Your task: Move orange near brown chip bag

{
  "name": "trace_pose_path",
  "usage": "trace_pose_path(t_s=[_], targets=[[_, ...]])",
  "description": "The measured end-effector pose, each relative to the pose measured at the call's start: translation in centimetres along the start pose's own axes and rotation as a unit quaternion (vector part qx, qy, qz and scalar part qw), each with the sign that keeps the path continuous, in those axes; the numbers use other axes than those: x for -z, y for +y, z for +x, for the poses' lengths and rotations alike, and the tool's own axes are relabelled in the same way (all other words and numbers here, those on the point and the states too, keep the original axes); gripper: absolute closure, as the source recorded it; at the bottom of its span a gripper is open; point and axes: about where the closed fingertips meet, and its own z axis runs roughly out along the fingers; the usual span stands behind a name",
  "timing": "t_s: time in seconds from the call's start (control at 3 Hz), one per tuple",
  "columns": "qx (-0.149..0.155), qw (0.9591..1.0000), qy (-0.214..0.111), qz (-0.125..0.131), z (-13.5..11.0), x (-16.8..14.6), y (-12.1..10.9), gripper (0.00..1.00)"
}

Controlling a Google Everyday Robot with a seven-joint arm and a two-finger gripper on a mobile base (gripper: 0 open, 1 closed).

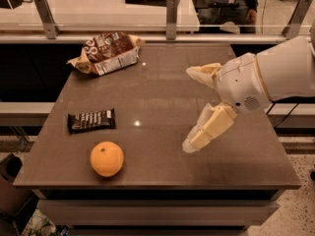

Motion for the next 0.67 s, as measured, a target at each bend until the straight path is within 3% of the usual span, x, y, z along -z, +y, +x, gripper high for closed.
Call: trace_pose_path(t_s=[0.67], targets=[[-0.022, 0.9960, -0.084, -0.023, 1.6, -4.7, -0.3, 0.00]])
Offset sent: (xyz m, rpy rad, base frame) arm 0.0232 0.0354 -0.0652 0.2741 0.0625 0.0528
